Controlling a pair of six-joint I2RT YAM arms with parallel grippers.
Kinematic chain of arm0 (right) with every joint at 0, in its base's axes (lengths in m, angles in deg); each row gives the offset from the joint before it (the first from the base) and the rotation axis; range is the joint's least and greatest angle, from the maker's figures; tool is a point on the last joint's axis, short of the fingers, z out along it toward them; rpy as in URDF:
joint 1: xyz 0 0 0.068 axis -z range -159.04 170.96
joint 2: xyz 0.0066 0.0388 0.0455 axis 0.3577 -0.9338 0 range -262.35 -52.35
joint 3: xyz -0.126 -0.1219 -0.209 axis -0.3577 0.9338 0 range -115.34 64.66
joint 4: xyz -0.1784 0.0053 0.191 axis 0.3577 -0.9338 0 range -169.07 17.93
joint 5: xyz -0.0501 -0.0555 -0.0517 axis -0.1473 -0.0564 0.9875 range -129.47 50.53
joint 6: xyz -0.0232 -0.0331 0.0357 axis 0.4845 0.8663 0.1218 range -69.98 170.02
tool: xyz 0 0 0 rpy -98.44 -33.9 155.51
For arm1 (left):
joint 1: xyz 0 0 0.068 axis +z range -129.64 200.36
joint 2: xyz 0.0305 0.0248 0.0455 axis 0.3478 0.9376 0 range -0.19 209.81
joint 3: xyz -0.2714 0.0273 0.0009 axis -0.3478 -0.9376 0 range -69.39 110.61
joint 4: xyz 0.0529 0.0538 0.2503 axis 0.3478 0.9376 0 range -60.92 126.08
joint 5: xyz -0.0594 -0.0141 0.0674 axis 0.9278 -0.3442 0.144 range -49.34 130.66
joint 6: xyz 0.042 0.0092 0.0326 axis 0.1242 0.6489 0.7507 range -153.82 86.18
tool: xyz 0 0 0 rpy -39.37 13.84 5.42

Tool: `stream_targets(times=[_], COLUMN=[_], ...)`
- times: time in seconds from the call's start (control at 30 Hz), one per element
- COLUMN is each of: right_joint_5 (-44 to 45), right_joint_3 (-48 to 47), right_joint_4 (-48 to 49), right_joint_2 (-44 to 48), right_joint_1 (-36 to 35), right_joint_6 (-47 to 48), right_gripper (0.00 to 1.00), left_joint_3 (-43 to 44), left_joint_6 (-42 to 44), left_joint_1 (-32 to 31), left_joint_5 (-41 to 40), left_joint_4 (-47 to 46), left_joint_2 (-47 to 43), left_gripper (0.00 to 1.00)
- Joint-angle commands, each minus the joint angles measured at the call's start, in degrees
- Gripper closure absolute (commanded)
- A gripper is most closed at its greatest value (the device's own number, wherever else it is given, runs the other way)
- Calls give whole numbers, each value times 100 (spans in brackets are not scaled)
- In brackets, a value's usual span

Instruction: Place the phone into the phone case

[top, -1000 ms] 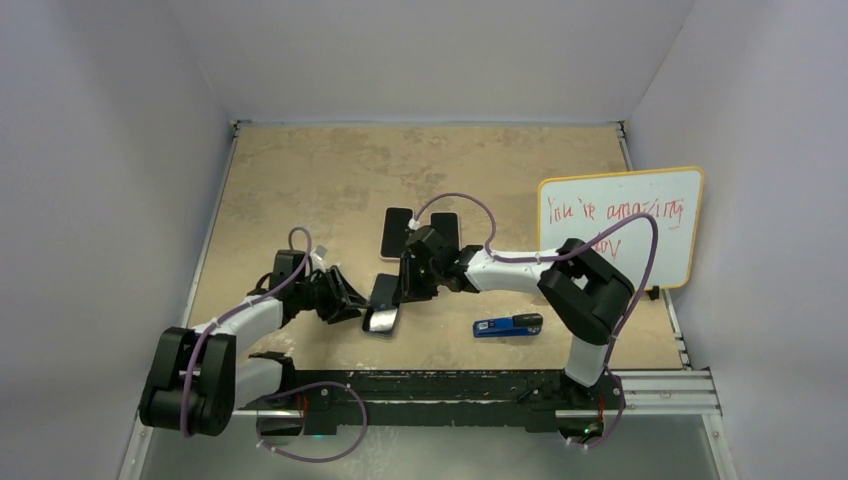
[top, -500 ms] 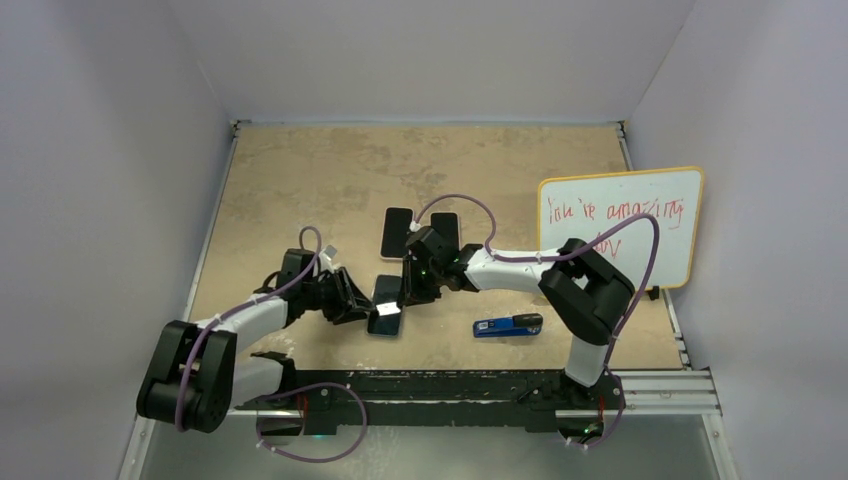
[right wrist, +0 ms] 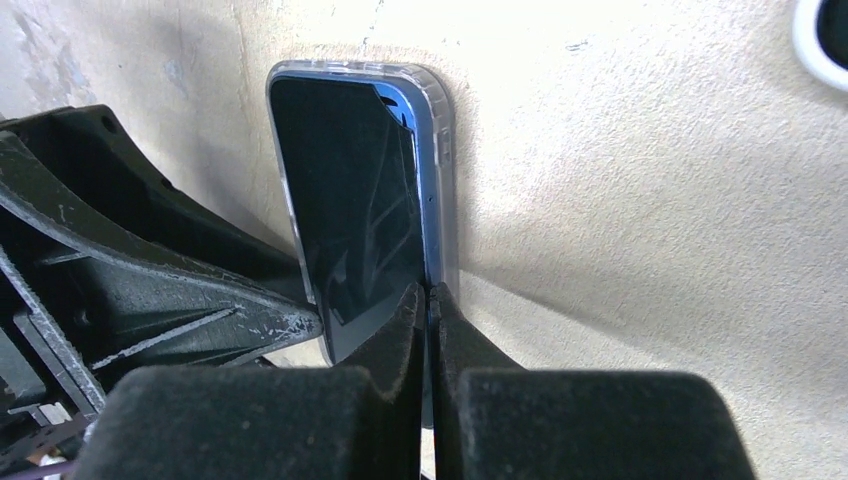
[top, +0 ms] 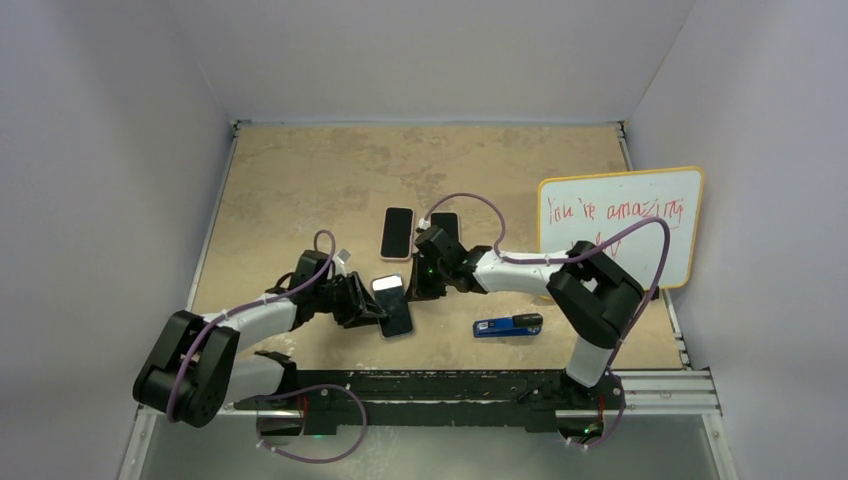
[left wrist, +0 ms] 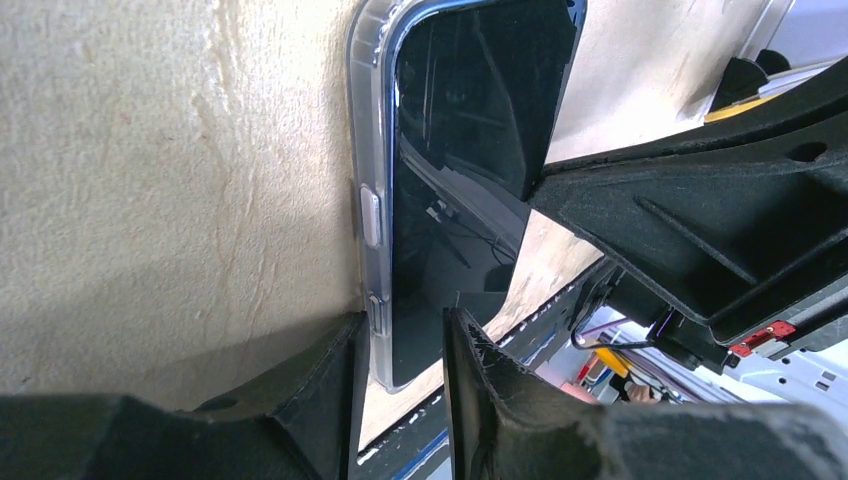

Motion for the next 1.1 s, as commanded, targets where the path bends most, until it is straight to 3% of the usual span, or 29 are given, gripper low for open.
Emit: stream_targets(times=[0.0,0.3,0.47,0.6,0.83,1.07], right_joint_5=[-403,-386,-1123,-1255,-621,-238], right_joint_3=[395,841,1161,1241,1244,1192], right_joint_4=[711,1028,2064,1985,1487,1279], right_joint_2=[28,-130,-213,-113,496,751], right_joint_1=[-168,-273,-321,-327,-165,58], right_joint_6=[-450,-722,-1116,-1203,-952,-722], right_gripper=[100,100,100,100,64,58], left_joint_3=[-22,-108,-102,4,232,416], left_joint_6=[-314,-288,-305,-308,-142,100], left_joint_1=[-223,-310,-326,-334,-328,-11], left_joint_5=[-46,-258,-255,-272,-596,-698], left_joint_4=[-673,-658,-736,-531,246,628], left_joint_2=[19,-168,-85,-241,-649,-511], left_gripper=[66,66,66,63,59,58])
